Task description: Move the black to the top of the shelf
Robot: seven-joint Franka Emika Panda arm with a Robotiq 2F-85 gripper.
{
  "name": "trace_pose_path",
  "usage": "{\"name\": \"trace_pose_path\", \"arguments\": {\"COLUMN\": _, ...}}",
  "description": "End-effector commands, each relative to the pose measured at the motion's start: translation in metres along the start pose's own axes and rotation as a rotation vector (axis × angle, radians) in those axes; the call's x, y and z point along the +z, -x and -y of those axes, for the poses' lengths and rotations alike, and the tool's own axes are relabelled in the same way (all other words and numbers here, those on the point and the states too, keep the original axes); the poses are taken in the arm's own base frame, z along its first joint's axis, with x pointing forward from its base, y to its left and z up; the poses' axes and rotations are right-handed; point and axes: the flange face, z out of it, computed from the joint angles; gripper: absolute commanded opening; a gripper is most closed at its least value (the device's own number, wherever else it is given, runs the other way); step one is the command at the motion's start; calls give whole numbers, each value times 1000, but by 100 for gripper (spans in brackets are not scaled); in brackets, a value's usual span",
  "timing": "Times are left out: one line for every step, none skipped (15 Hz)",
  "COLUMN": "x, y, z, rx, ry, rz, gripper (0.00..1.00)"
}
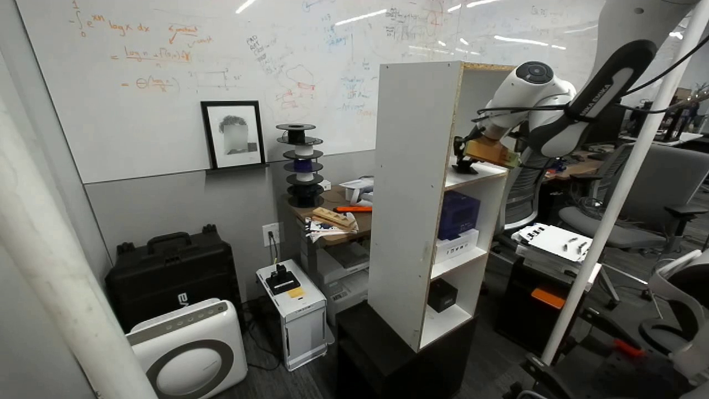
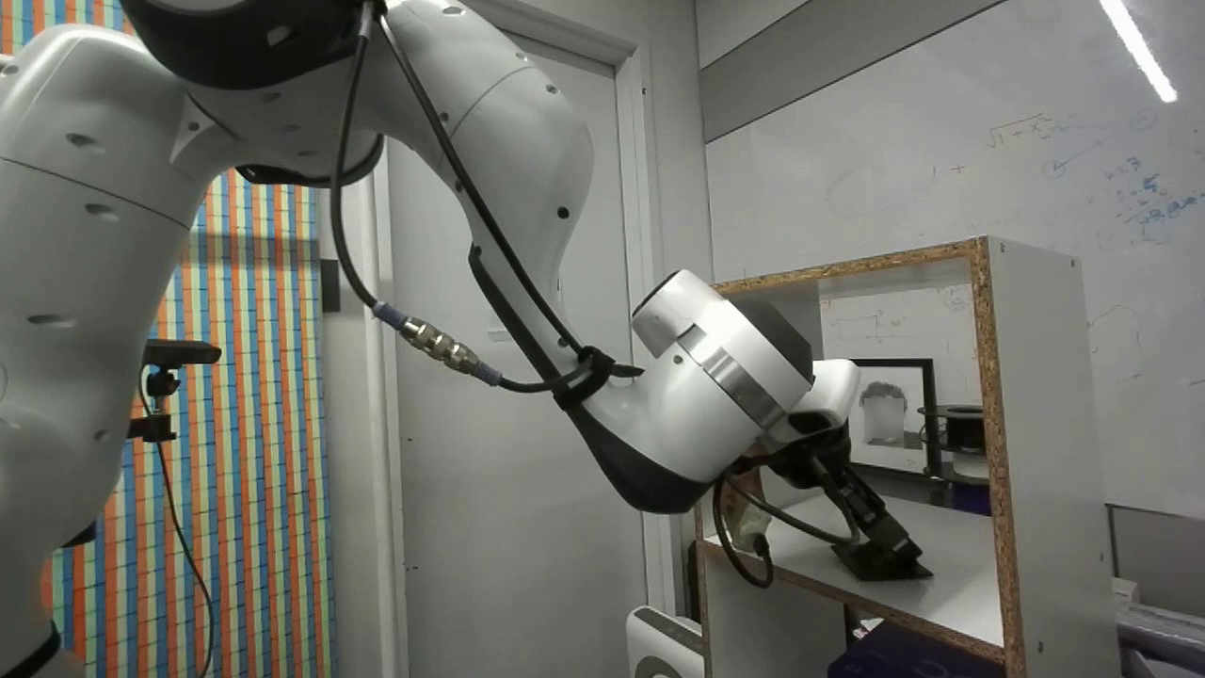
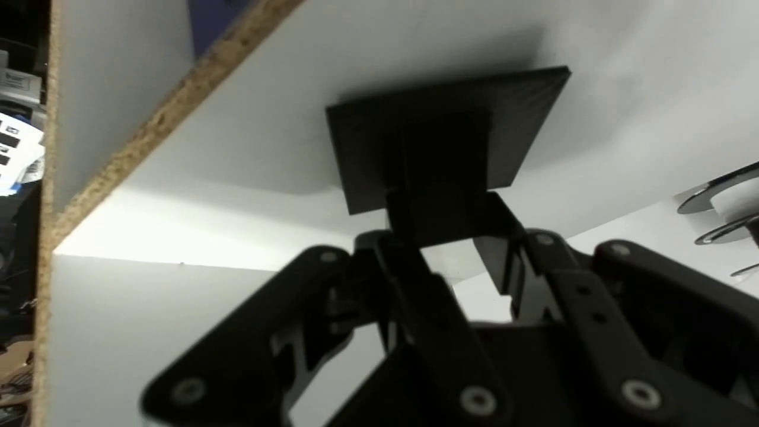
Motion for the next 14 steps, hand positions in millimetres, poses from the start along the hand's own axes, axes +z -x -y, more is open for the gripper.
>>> {"name": "trace_pose_path", "arguments": {"x": -35, "y": -2, "z": -18, "rx": 58, "ry": -27, "rz": -2, "gripper": 18}}
{"name": "trace_pose_path", "arguments": {"x": -46, "y": -1, "z": -24, "rx": 73, "ry": -30, "rz": -3, "gripper": 18}}
{"name": "trace_pose_path", "arguments": {"x": -58, "y": 2, "z": -30, "rx": 86, "ry": -37, "rz": -1, "gripper": 18}}
{"name": "trace_pose_path", "arguments": {"x": -71, "y": 8, "z": -37, "rx": 101, "ry": -42, "rz": 5, "gripper": 18}}
{"name": "trace_pose_path", "arguments": {"x": -84, "y": 14, "z": -44, "rx": 112, "ry": -43, "rz": 8, "gripper": 18}}
{"name": "trace_pose_path", "arguments": {"x": -96, "y": 21, "z": -50, "rx": 127, "ry": -44, "rz": 15, "gripper": 18}}
{"name": "trace_pose_path", "arguments": {"x": -110, "y": 29, "z": -56, "rx": 142, "ry": -49, "rz": 20, "gripper": 18}}
{"name": "trace_pose_path", "arguments": {"x": -122, "y": 40, "z": -62, "rx": 153, "ry": -52, "rz": 31, "gripper": 18}}
{"name": "trace_pose_path", "arguments": {"x": -132, "y": 49, "z": -66, "rx": 162, "ry": -52, "rz": 37, "gripper": 18}}
{"name": "trace_pose_path", "arguments": {"x": -142, "y": 55, "z": -69, "rx": 168, "ry": -56, "rz": 38, "gripper": 18}}
{"name": "trace_pose_path", "arguments": {"x": -152, "y": 60, "z": -71, "rx": 181, "ry": -66, "rz": 37, "gripper": 18}}
{"name": "trace_pose_path", "arguments": {"x": -160, "y": 64, "z": -73, "rx": 193, "ry": -77, "rz": 40, "gripper": 18}}
{"name": "trace_pose_path", "arguments": {"x": -169, "y": 65, "z": -74, "rx": 206, "ry": -88, "rz": 33, "gripper": 18}}
{"name": "trace_pose_path", "arguments": {"x": -176, "y": 66, "z": -74, "rx": 219, "ry": -99, "rz": 30, "gripper": 18}}
